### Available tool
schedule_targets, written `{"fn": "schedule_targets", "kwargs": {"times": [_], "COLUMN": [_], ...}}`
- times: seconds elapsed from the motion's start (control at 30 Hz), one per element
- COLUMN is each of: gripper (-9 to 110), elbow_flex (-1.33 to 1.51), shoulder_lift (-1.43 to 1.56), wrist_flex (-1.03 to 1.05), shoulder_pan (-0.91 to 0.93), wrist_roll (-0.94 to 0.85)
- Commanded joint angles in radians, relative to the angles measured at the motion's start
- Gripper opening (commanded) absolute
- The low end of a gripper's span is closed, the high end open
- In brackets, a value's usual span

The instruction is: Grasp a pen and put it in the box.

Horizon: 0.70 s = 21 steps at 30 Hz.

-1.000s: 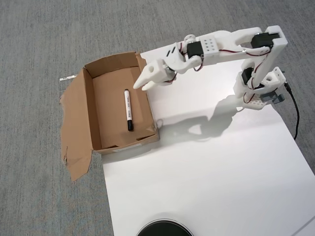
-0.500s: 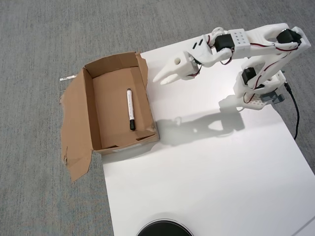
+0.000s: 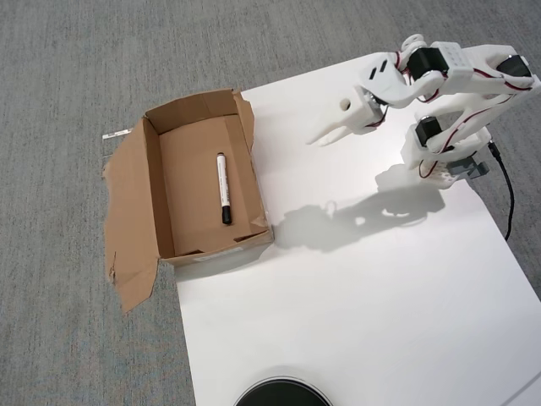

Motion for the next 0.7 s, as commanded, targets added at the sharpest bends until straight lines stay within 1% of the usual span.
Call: {"fn": "schedule_targets", "kwargs": {"times": [0.0, 0.13, 0.37, 0.5, 0.67], "gripper": [14, 14, 14, 14, 14], "elbow_flex": [0.001, 0.030, 0.214, 0.321, 0.404], "shoulder_lift": [0.087, 0.147, 0.295, 0.385, 0.433], "wrist_flex": [0.152, 0.198, 0.196, 0.196, 0.195], "shoulder_pan": [0.001, 0.001, -0.002, -0.059, -0.079], "wrist_roll": [0.004, 0.008, 0.008, 0.012, 0.012]}}
